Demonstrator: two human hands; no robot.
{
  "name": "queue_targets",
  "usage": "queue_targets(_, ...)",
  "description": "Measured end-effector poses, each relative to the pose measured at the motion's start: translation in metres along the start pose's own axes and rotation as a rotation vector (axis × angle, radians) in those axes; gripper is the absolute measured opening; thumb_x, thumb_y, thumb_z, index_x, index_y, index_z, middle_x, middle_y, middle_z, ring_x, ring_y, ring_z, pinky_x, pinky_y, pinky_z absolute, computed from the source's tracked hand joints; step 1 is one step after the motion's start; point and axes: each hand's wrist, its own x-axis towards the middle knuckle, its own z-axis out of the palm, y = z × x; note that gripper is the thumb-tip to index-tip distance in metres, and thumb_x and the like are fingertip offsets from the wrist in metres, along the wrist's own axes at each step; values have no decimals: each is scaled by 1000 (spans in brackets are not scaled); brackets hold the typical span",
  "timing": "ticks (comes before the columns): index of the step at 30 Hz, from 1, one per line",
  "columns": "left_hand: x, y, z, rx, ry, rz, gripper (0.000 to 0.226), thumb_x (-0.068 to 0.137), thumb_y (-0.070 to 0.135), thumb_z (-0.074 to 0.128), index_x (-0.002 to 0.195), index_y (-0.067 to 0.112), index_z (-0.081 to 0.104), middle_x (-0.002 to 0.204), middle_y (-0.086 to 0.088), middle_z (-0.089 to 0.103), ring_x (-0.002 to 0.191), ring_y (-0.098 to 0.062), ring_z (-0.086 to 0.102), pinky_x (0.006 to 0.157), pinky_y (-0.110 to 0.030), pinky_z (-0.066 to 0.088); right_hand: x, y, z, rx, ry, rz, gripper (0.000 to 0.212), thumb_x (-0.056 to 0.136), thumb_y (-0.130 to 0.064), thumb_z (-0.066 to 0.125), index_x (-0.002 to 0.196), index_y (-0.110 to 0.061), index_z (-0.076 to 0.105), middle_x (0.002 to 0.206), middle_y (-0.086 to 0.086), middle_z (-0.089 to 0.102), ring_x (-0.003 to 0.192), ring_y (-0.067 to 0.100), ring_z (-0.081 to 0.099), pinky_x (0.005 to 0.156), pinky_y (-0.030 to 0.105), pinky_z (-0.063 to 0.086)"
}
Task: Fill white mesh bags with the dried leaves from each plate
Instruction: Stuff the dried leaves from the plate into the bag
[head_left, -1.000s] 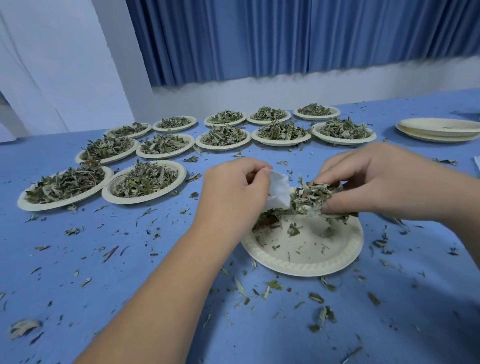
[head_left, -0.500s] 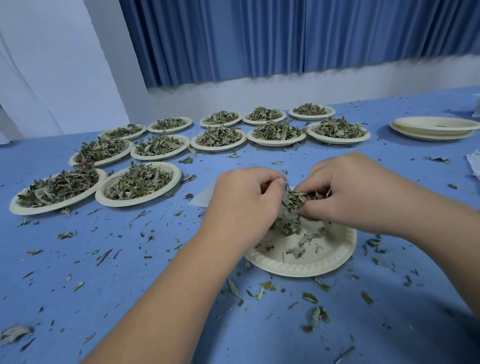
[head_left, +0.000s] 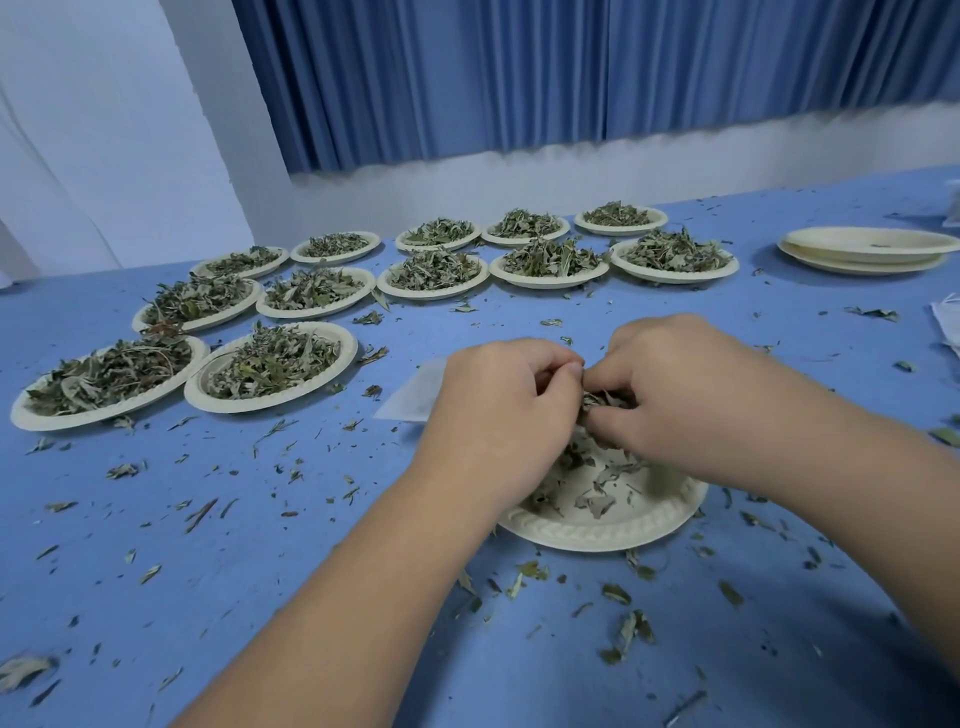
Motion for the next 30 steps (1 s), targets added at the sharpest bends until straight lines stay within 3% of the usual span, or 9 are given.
queue_targets(6,1,0,-1,1,37,-31,19,90,20,61,82,25,77,67,25,64,62,6,56,53,-6,38,0,1,3,97,78,11,19,82,-42,63,96,-32,69,74,-7,58,74,7,51,65,29,46)
queue_targets(10,2,-1,-4,-34,68,-66,20,89,20,61,78,27,76,55,20,61,54,1,54,50,-11,37,-1,0,5,217,244,15,16,74,-37,72,84,-28,64,62,-12,53,65,0,48,59,21,40)
queue_targets(12,3,-2,-6,-63,73,-83,21,89,20,60,78,27,76,59,18,64,56,-1,57,53,-16,42,-1,-2,6,233,281,2,12,74,-35,73,79,-26,66,58,-12,52,62,0,49,58,20,40)
queue_targets(15,3,0,-6,-91,69,-94,21,89,19,61,77,27,76,66,15,69,63,-3,62,60,-20,48,1,-4,9,184,271,0,8,78,-35,70,80,-28,71,57,-13,49,60,1,46,58,14,35)
queue_targets(19,1,2,-5,-100,48,-102,22,89,18,61,75,28,75,67,17,69,63,-2,63,59,-18,49,3,-6,11,116,237,32,11,84,-34,64,80,-28,72,59,-9,52,63,9,49,60,23,40)
queue_targets(22,1,1,-5,-95,48,-107,21,89,20,61,76,29,75,69,19,69,65,0,64,62,-19,50,1,-4,9,213,185,47,11,82,-36,66,87,-32,75,67,-9,61,68,6,55,64,22,42)
queue_targets(26,3,-1,-7,-80,70,-106,23,90,21,61,74,32,72,72,24,67,67,2,61,58,-15,47,-3,0,4,383,109,53,26,82,-36,69,108,-41,70,75,-20,61,74,-4,56,69,11,42)
queue_targets(30,3,-2,-8,-93,84,-119,26,90,22,61,70,35,71,71,26,67,63,6,59,56,-11,44,-1,-1,7,341,134,18,28,86,-29,67,112,-38,69,76,-15,59,71,-2,52,68,15,40)
